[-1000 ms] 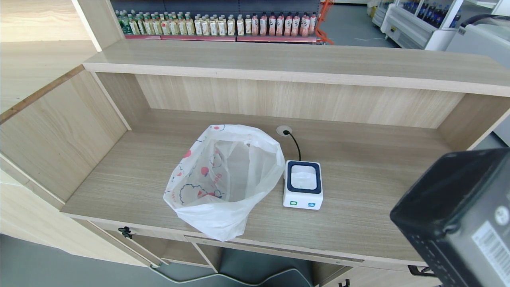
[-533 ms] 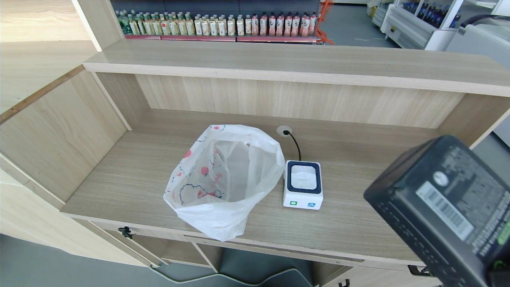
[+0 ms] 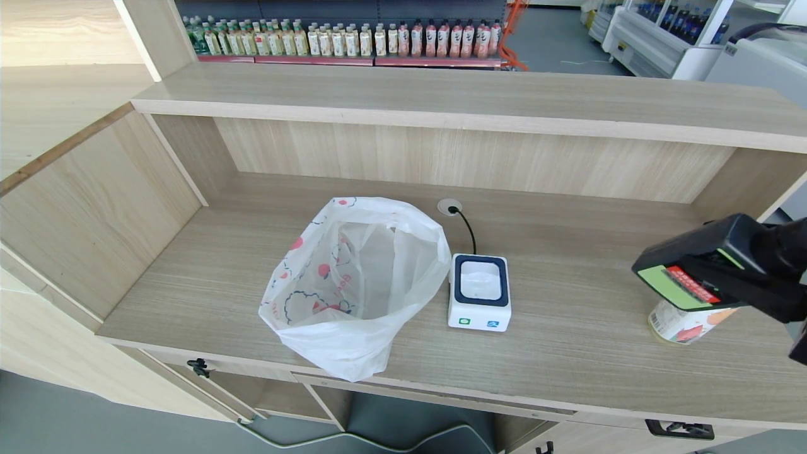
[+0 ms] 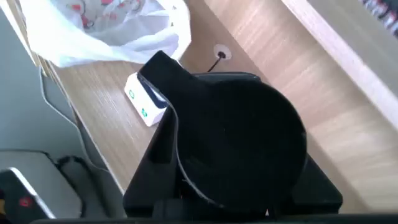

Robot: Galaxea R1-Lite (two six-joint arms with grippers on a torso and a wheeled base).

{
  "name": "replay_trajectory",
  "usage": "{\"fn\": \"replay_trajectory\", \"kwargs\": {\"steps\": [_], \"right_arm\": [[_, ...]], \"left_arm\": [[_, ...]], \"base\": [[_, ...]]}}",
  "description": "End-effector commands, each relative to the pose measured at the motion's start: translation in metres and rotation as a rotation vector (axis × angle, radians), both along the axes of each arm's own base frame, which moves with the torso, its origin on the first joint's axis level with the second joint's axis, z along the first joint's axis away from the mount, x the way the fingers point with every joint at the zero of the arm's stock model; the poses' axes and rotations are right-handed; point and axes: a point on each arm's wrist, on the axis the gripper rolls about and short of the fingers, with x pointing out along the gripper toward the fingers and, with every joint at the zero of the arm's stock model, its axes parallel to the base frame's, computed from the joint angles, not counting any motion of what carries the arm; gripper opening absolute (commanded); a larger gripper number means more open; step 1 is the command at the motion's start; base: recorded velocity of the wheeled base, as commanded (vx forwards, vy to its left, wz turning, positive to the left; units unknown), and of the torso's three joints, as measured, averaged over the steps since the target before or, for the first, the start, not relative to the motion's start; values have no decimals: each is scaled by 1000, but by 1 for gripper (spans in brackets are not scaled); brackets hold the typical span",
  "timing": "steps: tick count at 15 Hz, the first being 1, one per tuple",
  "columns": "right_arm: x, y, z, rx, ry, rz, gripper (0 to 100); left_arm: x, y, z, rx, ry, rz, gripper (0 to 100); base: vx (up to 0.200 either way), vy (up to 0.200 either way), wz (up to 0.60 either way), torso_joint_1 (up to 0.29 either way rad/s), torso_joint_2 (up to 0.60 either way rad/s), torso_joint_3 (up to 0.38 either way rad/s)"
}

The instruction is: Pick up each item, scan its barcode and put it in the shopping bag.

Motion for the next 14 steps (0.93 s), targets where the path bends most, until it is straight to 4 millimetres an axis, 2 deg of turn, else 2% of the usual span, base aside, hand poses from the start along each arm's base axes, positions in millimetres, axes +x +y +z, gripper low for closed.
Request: {"fn": "replay_trajectory", "kwargs": {"steps": [1, 3, 4, 7, 9, 11, 14], "right_arm": [[27, -7, 12, 281, 206, -183, 0], [57, -4, -1, 608, 469, -242, 0], [63, -2, 0, 682, 515, -234, 0], [75, 4, -7, 713, 598, -200, 0], [101, 11, -18, 726, 602, -191, 0], [119, 24, -25, 770, 645, -159, 0], [129, 44, -32, 763, 708, -118, 0]], "left_arm": [[0, 0, 0, 0, -1, 0, 100], [0, 0, 0, 0, -1, 0, 100], [0, 0, 0, 0, -1, 0, 100], [0, 0, 0, 0, -1, 0, 100], [0, 0, 0, 0, -1, 0, 100], [0, 0, 0, 0, -1, 0, 100], [0, 0, 0, 0, -1, 0, 100]], "base": [[0, 0, 0, 0, 0, 0], [0, 0, 0, 0, 0, 0], [0, 0, 0, 0, 0, 0], [0, 0, 0, 0, 0, 0], [0, 0, 0, 0, 0, 0], [0, 0, 0, 0, 0, 0], [0, 0, 0, 0, 0, 0]]}}
